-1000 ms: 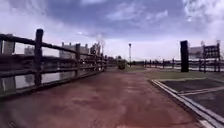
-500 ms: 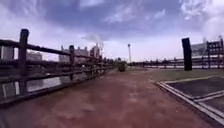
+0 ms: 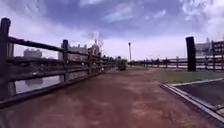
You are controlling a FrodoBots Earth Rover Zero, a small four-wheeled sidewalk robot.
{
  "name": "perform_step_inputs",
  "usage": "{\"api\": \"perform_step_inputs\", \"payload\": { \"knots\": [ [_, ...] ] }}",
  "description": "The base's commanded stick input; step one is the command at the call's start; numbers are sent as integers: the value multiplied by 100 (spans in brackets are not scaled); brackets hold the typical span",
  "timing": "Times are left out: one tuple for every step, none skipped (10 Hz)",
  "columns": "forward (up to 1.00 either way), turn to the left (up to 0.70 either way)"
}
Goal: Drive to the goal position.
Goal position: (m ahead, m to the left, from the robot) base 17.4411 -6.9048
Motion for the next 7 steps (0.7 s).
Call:
{"api": "perform_step_inputs", "payload": {
  "knots": [
    [100,-6],
    [100,-6],
    [100,-1],
    [100,0],
    [100,0],
    [100,0],
    [100,0]
  ]
}}
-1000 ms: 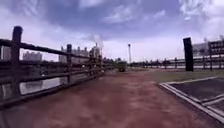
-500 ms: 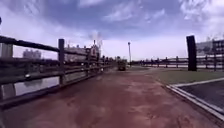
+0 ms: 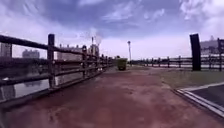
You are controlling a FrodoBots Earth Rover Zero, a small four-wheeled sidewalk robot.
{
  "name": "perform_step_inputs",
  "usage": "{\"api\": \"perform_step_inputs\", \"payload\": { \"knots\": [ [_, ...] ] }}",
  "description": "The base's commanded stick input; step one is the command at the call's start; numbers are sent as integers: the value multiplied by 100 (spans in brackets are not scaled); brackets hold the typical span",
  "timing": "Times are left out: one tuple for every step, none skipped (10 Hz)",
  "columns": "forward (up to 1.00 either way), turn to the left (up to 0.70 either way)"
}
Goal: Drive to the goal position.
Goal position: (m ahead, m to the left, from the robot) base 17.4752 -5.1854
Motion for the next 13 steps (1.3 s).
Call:
{"api": "perform_step_inputs", "payload": {
  "knots": [
    [100,-1],
    [100,-2],
    [100,-3],
    [100,-4],
    [100,-4],
    [100,-4],
    [100,-4],
    [100,-4],
    [100,-4],
    [100,-4],
    [100,-4],
    [100,-4],
    [100,-5]
  ]
}}
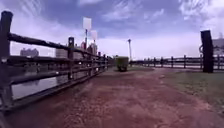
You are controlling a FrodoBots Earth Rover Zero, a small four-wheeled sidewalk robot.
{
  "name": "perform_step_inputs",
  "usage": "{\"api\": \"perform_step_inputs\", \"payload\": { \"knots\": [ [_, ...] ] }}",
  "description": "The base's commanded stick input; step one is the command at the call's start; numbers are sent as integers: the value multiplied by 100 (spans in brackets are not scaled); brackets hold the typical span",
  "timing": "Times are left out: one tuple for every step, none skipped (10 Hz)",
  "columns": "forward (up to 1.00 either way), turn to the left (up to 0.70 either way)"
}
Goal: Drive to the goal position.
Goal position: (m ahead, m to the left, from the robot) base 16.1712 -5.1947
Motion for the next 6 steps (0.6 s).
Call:
{"api": "perform_step_inputs", "payload": {
  "knots": [
    [100,-7],
    [100,-10],
    [100,-14],
    [100,-16],
    [100,-16],
    [100,-16]
  ]
}}
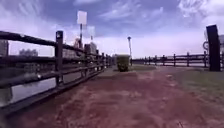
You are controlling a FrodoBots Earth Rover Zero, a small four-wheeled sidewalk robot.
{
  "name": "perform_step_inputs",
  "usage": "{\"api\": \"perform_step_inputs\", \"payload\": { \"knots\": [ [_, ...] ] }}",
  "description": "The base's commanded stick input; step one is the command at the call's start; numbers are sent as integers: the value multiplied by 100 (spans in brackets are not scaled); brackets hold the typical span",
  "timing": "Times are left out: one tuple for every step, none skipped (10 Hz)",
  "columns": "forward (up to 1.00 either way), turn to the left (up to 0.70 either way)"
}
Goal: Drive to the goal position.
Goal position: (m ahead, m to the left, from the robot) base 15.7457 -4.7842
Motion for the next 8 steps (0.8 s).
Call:
{"api": "perform_step_inputs", "payload": {
  "knots": [
    [100,-17],
    [100,-17],
    [100,-17],
    [100,-17],
    [100,-17],
    [100,-17],
    [100,-18],
    [100,-18]
  ]
}}
